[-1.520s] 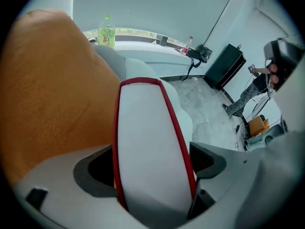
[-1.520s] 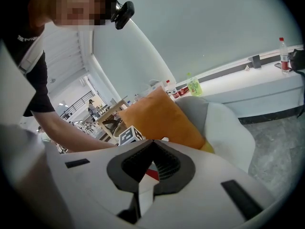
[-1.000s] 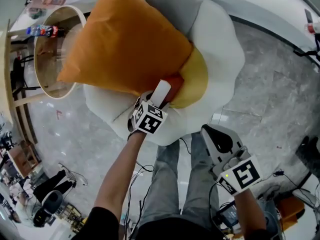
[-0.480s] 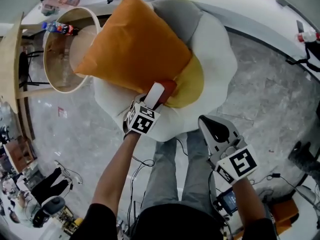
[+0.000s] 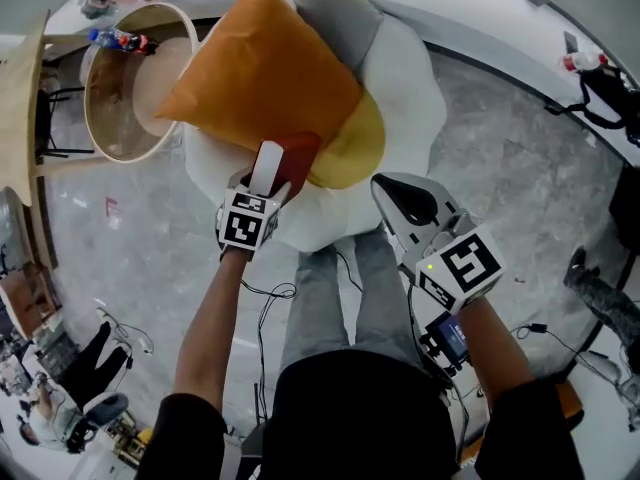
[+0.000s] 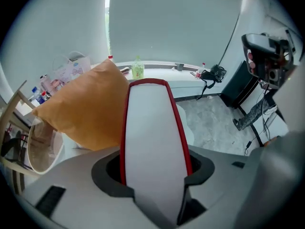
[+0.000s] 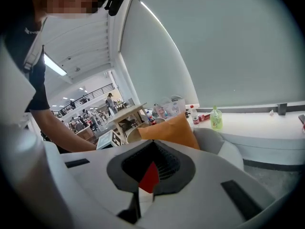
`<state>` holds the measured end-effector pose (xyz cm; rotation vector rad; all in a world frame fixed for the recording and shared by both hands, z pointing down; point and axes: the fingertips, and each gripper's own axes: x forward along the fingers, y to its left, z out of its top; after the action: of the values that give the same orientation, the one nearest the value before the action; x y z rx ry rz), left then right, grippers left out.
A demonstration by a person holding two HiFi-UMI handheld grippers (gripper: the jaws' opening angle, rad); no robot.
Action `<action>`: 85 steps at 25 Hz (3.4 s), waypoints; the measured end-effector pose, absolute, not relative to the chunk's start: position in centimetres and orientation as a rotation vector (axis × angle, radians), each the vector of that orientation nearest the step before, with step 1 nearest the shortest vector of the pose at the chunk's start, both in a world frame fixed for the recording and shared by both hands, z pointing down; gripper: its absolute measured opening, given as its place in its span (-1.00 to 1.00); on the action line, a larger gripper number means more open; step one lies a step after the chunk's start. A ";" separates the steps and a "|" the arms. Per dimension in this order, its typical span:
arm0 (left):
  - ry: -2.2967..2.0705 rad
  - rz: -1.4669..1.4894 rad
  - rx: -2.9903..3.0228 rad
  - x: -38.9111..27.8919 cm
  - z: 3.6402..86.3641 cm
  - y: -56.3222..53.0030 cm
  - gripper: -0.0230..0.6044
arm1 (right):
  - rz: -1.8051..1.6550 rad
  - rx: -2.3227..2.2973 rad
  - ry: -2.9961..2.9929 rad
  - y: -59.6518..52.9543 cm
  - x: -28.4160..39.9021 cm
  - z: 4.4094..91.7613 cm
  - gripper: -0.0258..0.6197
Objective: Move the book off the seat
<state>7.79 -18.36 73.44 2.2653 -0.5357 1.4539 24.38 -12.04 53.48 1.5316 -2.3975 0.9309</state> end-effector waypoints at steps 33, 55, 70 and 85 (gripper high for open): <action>-1.606 0.623 1.935 -13.6 46.9 -9.4 -0.10 | 0.619 0.999 -2.735 -13.0 12.9 39.5 -0.89; -1.847 0.309 1.939 -34.2 40.0 -8.5 -0.12 | 0.425 0.817 -2.755 -15.4 -8.9 36.1 -0.89; -1.837 0.265 1.889 -48.4 41.1 -7.7 -0.11 | 0.392 0.773 -2.749 -17.4 -24.5 35.6 -0.89; -1.854 0.182 1.859 -55.0 41.1 -6.4 -0.11 | 0.330 0.624 -2.777 -16.3 -32.9 36.1 -0.89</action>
<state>-55.02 -6.39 41.08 1.8590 -1.8544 0.1822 -32.88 -16.33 36.10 0.6242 -2.7774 0.3299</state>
